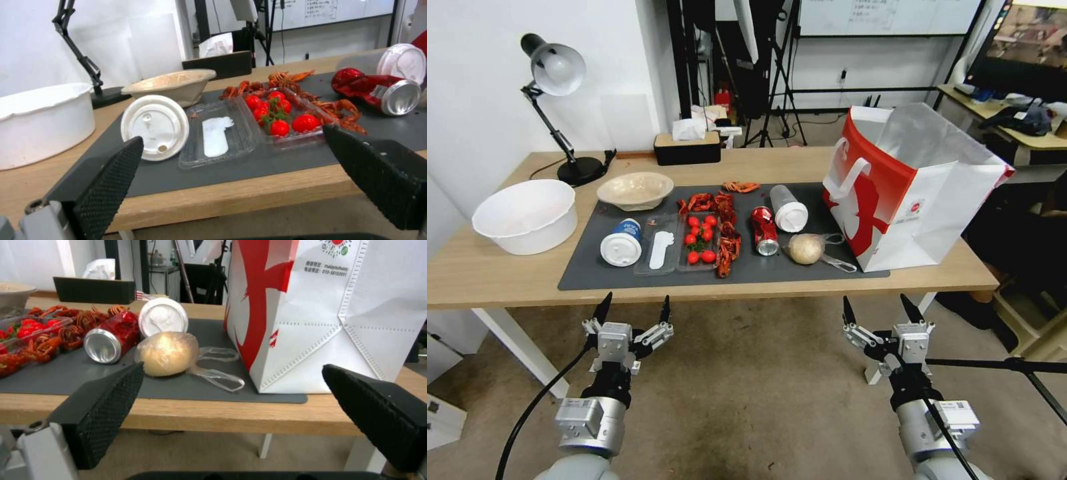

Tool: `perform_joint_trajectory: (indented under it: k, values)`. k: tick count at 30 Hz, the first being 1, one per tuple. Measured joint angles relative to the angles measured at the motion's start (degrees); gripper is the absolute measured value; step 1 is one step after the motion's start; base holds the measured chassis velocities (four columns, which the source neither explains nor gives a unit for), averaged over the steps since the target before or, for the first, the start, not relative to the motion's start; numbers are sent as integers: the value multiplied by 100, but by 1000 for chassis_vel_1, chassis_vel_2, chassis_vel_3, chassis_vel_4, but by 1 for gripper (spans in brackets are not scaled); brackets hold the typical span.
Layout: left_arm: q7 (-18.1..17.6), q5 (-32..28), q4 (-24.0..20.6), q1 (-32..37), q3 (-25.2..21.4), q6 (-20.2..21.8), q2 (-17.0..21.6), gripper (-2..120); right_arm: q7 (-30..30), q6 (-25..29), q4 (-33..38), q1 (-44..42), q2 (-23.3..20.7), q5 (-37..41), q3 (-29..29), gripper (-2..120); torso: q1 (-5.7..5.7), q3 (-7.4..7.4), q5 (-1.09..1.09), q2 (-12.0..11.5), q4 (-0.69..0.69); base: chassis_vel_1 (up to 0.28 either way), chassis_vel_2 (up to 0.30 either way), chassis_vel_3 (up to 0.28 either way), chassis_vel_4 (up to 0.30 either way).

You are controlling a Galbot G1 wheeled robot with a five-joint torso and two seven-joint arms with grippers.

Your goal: Pick up the trash from the table and place it into the takeout bag.

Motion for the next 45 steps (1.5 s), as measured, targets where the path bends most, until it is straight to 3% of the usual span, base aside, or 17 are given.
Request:
perform_joint_trajectory:
  k: [26,30,34,35,36,38,41,43,45]
  values:
    - [0,0,0,0,0,0,0,100,3,-9,0,6,-2,4,0,100,0,0,0,0,0,0,0,0,0]
    - [1,-27,-2,-27,-19,56,4,100,112,-287,8,182,-48,134,-6,100,0,0,0,0,0,0,0,0,0]
    - [1,-309,-41,-238,-181,551,50,100,368,-930,41,589,-157,431,-24,100,-1,0,0,0,1,0,0,0,0]
    - [-1,-482,-67,-364,-279,854,78,100,495,-1249,58,792,-211,581,-32,100,-1,0,0,0,0,0,0,0,0]
    - [-1,-482,-67,-364,-279,854,78,100,495,-1249,58,792,-211,581,-32,100,-1,0,0,0,0,0,0,0,0]
    - [-6,-795,-115,-587,-453,1403,125,100,718,-1813,87,1144,-306,841,-49,100,-1,1,1,0,0,0,0,0,0]
    - [-9,-928,-136,-685,-525,1636,145,100,824,-1988,93,1306,-366,1004,-66,100,-1,1,1,0,-2,0,0,0,0]
    - [-15,-1149,-170,-846,-654,2026,177,100,933,-2004,80,1488,-502,1266,-130,100,-1,1,-1,0,4,0,0,0,0]
    - [0,-1381,-183,-962,-794,2245,216,100,958,-1936,56,1522,-559,1365,-165,100,0,1,1,0,-1,0,0,0,0]
